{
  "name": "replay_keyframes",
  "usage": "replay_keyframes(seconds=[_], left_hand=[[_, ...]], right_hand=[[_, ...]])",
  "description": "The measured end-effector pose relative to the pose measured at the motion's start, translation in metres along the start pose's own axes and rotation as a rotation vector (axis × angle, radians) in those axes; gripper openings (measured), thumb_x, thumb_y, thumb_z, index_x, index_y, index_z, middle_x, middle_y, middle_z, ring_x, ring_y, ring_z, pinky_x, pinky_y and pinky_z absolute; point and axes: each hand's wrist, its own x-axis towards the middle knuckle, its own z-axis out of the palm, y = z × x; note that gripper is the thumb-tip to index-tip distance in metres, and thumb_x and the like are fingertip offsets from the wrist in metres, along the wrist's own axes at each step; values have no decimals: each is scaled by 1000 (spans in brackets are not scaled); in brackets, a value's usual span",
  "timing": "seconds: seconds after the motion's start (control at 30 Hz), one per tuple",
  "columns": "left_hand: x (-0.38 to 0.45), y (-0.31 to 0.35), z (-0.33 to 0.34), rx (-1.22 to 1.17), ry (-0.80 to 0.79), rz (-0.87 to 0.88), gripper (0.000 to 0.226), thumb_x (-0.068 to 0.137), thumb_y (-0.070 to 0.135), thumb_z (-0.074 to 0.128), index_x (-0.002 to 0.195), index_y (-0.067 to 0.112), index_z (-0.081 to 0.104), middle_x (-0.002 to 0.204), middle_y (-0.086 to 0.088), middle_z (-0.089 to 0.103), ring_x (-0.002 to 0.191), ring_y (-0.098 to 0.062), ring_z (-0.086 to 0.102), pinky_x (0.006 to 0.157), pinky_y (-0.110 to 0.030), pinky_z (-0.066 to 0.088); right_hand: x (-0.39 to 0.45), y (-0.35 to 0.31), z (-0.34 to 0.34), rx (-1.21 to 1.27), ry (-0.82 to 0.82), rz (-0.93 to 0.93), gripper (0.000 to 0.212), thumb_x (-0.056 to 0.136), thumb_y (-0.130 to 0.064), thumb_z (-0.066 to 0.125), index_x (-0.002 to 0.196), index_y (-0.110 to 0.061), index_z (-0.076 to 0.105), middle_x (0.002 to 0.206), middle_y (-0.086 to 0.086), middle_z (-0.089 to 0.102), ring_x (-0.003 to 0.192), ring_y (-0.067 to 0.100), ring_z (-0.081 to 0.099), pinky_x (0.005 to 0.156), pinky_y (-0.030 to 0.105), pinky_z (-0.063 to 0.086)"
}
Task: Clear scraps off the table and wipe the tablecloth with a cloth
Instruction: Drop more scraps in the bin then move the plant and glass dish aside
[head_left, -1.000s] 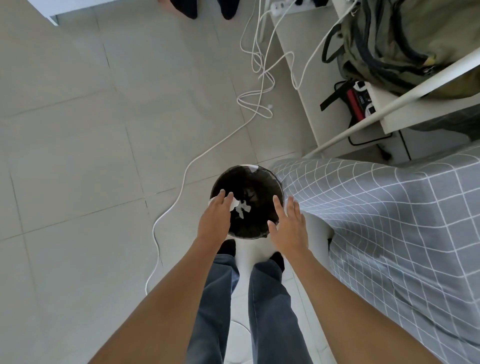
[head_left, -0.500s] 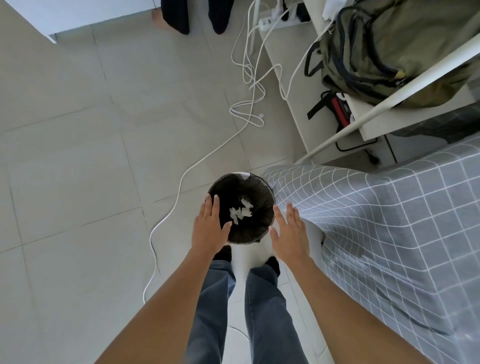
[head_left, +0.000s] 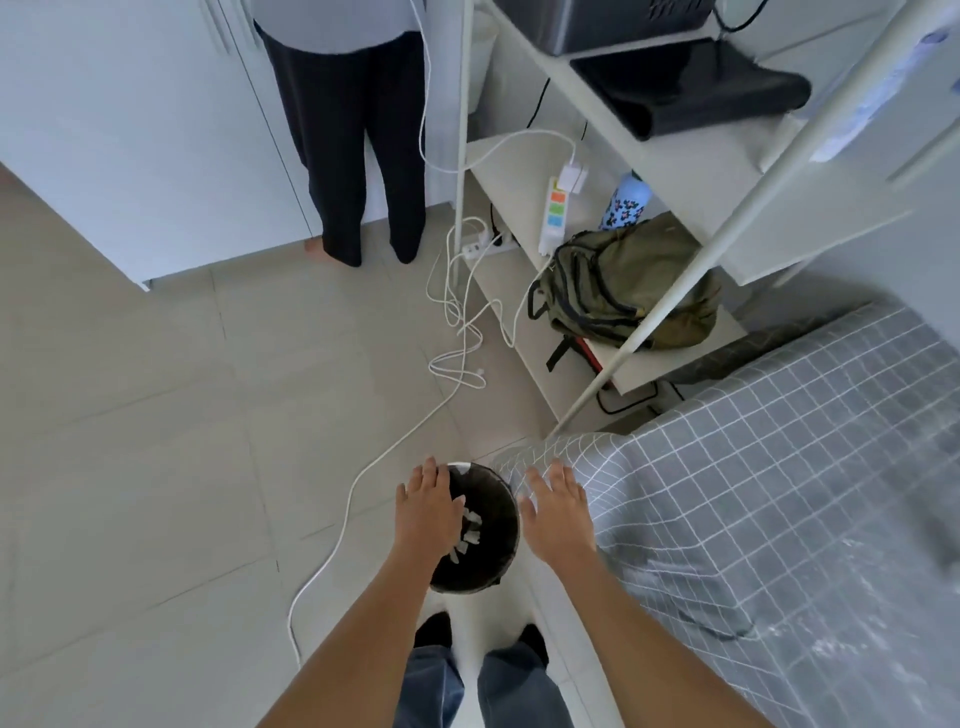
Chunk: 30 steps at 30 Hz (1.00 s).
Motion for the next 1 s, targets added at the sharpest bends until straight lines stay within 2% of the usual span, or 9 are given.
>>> replay_keyframes(seconds=[0.23,0.4,0.53,0.83,1.0], left_hand=[[-6,40,-57,129,45,184,57,101,33,30,151,11,11,160,-9,2,147,-24,6,117,-43,12],[-7,88,-87,191,89,290,56,101,33,34,149,11,17,159,-8,7,146,-25,10,116,-42,16],[-15,145,-94,249,119,393,57,101,32,34,150,10,15,159,-8,7,146,-25,8,118,-45,15],[-68,292,-54,339,144,663,58,101,32,35,150,9,14,158,-8,12,145,-23,13,115,-40,23],[-109,362,-7,381,80,758,59,102,34,34,151,10,11,159,-9,7,146,-25,8,118,-46,15]], right_hand=[[-32,13,-56,17,97,83,55,101,-35,32,151,-20,15,159,15,3,147,30,0,118,43,8],[-56,52,-84,67,164,201,54,102,-34,32,151,-23,13,159,15,3,147,30,1,119,43,7],[-84,96,-100,94,234,327,54,101,-33,35,151,-24,15,159,16,4,146,32,2,118,45,6],[-170,229,-114,179,325,567,55,102,-35,33,151,-24,13,159,16,2,147,31,0,118,45,7],[-224,292,-93,207,324,679,54,102,-36,33,151,-24,13,159,16,0,146,32,0,118,45,8]])
